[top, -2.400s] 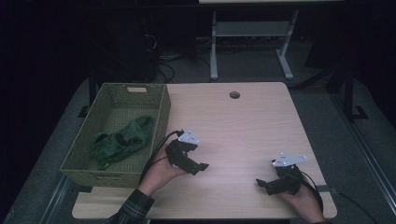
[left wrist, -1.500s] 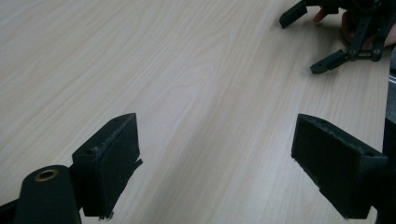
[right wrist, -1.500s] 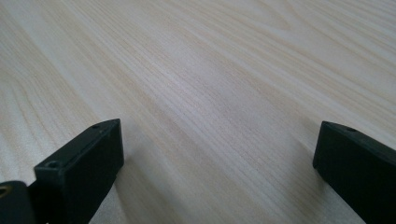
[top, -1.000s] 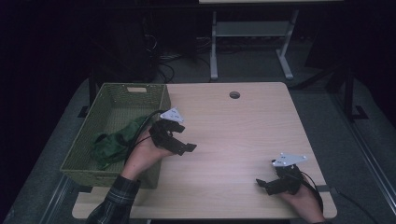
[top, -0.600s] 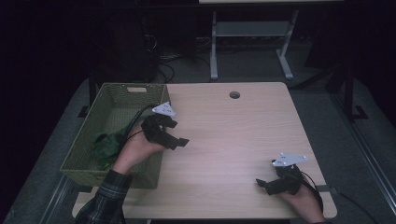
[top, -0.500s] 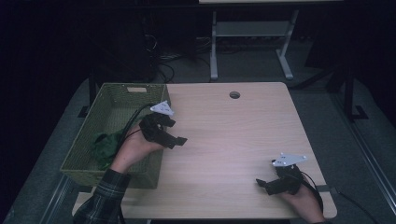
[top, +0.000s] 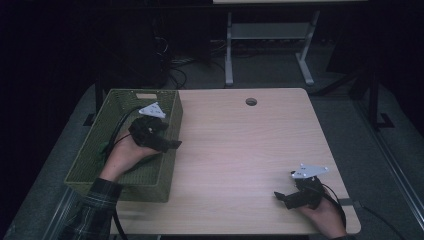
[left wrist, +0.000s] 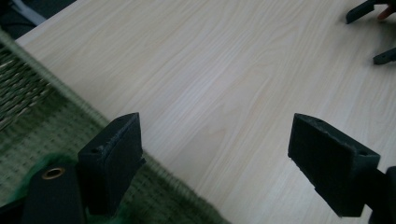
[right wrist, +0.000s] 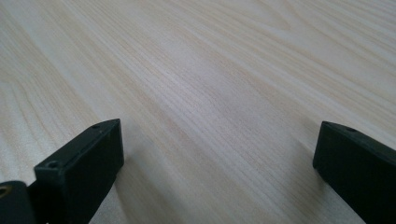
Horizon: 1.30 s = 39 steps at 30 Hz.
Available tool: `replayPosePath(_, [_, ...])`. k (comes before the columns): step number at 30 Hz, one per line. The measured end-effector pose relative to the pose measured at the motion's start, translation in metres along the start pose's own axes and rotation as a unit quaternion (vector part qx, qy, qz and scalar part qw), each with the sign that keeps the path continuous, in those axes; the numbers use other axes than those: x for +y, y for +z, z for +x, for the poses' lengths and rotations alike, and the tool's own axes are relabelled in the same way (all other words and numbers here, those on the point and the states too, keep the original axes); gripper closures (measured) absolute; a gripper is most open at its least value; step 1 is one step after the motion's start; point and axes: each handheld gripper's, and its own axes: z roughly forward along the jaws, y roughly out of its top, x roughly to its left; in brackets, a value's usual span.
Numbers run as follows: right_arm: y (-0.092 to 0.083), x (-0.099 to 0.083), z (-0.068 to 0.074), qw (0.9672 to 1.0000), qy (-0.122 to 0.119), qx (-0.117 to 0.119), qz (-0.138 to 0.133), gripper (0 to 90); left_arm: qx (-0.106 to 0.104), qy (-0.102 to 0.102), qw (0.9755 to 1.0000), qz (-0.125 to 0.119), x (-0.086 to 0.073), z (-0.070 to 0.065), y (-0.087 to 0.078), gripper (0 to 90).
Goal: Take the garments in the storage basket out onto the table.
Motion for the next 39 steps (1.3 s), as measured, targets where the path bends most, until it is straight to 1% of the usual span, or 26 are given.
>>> replayPosePath(2, [0.000,0.000,0.000,1.0000,0.000,0.000,0.000,1.5,0.005,-0.002,1.0000,0.000,-0.003,0.004,-0.003,17.2])
replayPosePath(4, [0.000,0.000,0.000,1.0000,0.000,0.000,0.000,1.5,0.006,-0.004,1.0000,-0.002,-0.004,0.006,-0.005,19.9])
replayPosePath(6, [0.000,0.000,0.000,1.0000,0.000,0.000,0.000,1.5,0.012,-0.009,0.9999,-0.001,-0.010,0.013,-0.010,20.3])
replayPosePath(12, [0.000,0.000,0.000,1.0000,0.000,0.000,0.000,1.5,0.025,-0.014,0.9995,0.012,-0.021,0.026,-0.018,22.2])
replayPosePath(17, [0.000,0.000,0.000,1.0000,0.000,0.000,0.000,1.5,0.032,-0.016,0.9993,0.014,-0.030,0.036,-0.024,23.4])
replayPosePath(18, [0.000,0.000,0.000,1.0000,0.000,0.000,0.000,1.5,0.032,-0.016,0.9993,0.014,-0.030,0.036,-0.024,23.9])
replayPosePath(19, [0.000,0.000,0.000,1.0000,0.001,0.000,0.000,1.5,0.036,-0.019,0.9991,0.014,-0.033,0.039,-0.026,24.3])
replayPosePath(21, [0.000,0.000,0.000,1.0000,0.000,0.000,0.000,1.5,0.038,-0.017,0.9990,0.019,-0.037,0.043,-0.026,25.8])
replayPosePath(23, [0.000,0.000,0.000,1.0000,0.000,0.000,0.000,1.5,0.046,-0.014,0.9984,0.028,-0.040,0.048,-0.027,26.0])
replayPosePath(24, [0.000,0.000,0.000,1.0000,0.000,0.000,0.000,1.5,0.046,-0.014,0.9984,0.028,-0.040,0.048,-0.027,26.0])
replayPosePath(25, [0.000,0.000,0.000,1.0000,0.001,0.000,0.000,1.5,0.052,-0.015,0.9979,0.035,-0.044,0.052,-0.027,26.0])
replayPosePath(27, [0.000,0.000,0.000,1.0000,0.001,0.000,0.000,1.5,0.059,-0.020,0.9973,0.038,-0.047,0.057,-0.028,26.0])
replayPosePath(28, [0.000,0.000,0.000,1.0000,0.000,0.000,0.000,1.5,0.062,-0.019,0.9971,0.040,-0.049,0.059,-0.029,26.0])
replayPosePath(29, [0.000,0.000,0.000,1.0000,0.001,0.000,0.000,1.5,0.063,-0.024,0.9969,0.041,-0.051,0.061,-0.029,26.0])
replayPosePath(32, [0.000,0.000,0.000,1.0000,0.000,0.000,0.000,1.5,0.065,-0.025,0.9966,0.044,-0.056,0.067,-0.030,26.0])
replayPosePath(35, [0.000,0.000,0.000,1.0000,0.001,0.000,0.000,1.5,0.065,-0.022,0.9965,0.048,-0.060,0.072,-0.029,26.0])
replayPosePath(39, [0.000,0.000,0.000,1.0000,0.000,0.000,0.000,1.5,0.059,-0.014,0.9967,0.053,-0.063,0.077,-0.025,25.9])
